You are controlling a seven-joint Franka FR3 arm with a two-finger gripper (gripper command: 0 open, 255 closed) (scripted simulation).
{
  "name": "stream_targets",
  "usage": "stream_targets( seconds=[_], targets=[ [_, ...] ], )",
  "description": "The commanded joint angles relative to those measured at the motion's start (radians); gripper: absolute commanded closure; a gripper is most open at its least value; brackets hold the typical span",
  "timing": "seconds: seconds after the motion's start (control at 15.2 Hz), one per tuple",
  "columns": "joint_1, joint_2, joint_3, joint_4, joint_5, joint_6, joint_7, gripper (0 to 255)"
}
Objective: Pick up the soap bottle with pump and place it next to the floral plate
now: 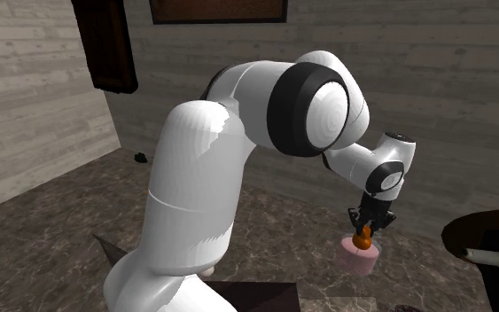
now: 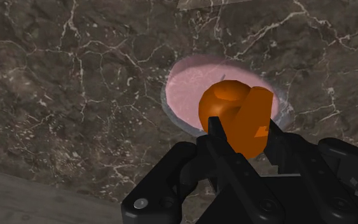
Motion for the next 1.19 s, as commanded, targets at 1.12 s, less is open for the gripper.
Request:
stream_targets(
  seconds=[1.12],
  targets=[
    [0.016, -0.083, -0.021, 0.027, -0.045, -0.104, 0.029, 0]
  ],
)
